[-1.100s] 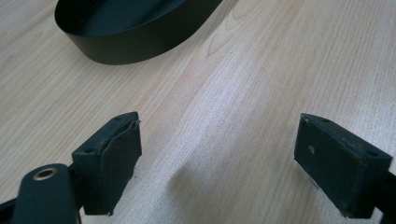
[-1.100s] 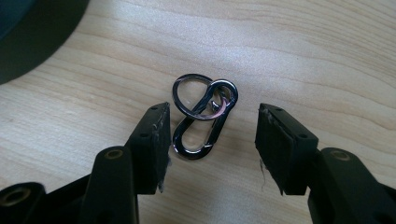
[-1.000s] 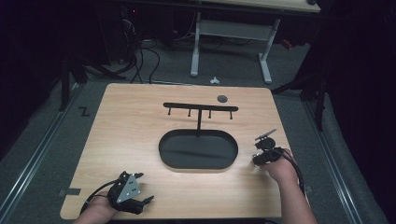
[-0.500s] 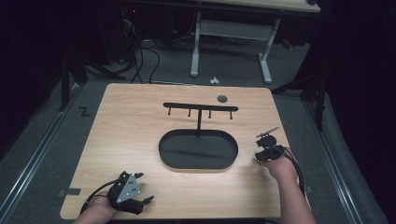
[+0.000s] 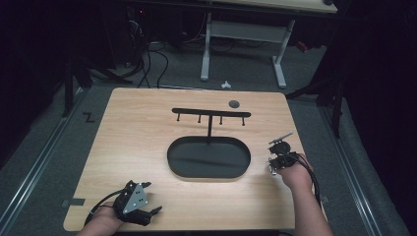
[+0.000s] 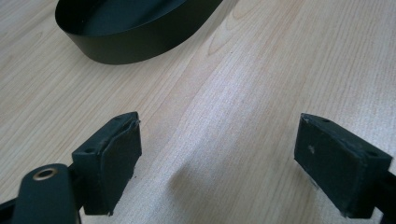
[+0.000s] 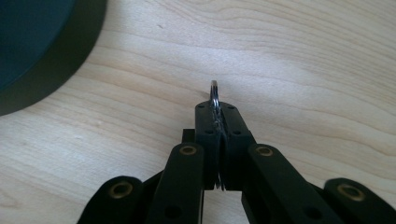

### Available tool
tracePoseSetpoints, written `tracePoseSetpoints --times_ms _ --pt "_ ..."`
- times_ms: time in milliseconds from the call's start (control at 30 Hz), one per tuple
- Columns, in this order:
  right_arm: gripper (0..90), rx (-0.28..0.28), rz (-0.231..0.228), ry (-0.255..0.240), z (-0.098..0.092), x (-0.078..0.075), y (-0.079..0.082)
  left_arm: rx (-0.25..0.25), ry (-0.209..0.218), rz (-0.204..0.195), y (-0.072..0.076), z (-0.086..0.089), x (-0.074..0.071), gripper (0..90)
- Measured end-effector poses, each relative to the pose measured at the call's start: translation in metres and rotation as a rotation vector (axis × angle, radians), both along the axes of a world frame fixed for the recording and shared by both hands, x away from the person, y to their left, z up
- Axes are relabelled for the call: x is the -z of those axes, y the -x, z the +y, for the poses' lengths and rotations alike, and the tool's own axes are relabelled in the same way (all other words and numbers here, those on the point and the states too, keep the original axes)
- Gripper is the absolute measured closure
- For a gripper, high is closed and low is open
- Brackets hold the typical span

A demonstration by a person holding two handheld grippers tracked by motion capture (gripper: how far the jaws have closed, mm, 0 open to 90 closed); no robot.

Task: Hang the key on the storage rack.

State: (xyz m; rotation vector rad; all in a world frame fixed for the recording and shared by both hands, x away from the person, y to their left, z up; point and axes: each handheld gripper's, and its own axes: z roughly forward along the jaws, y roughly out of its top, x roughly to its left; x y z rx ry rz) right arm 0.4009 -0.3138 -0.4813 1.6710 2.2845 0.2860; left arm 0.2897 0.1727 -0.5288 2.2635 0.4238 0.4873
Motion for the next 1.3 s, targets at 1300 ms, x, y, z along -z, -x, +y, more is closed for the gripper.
tracePoseSetpoints --times_ms 1300 --pt "88.2 -0.010 -0.019 -0.125 0.005 -0.049 0.038 -0.001 -0.002 0.001 0.000 0.000 0.000 15.3"
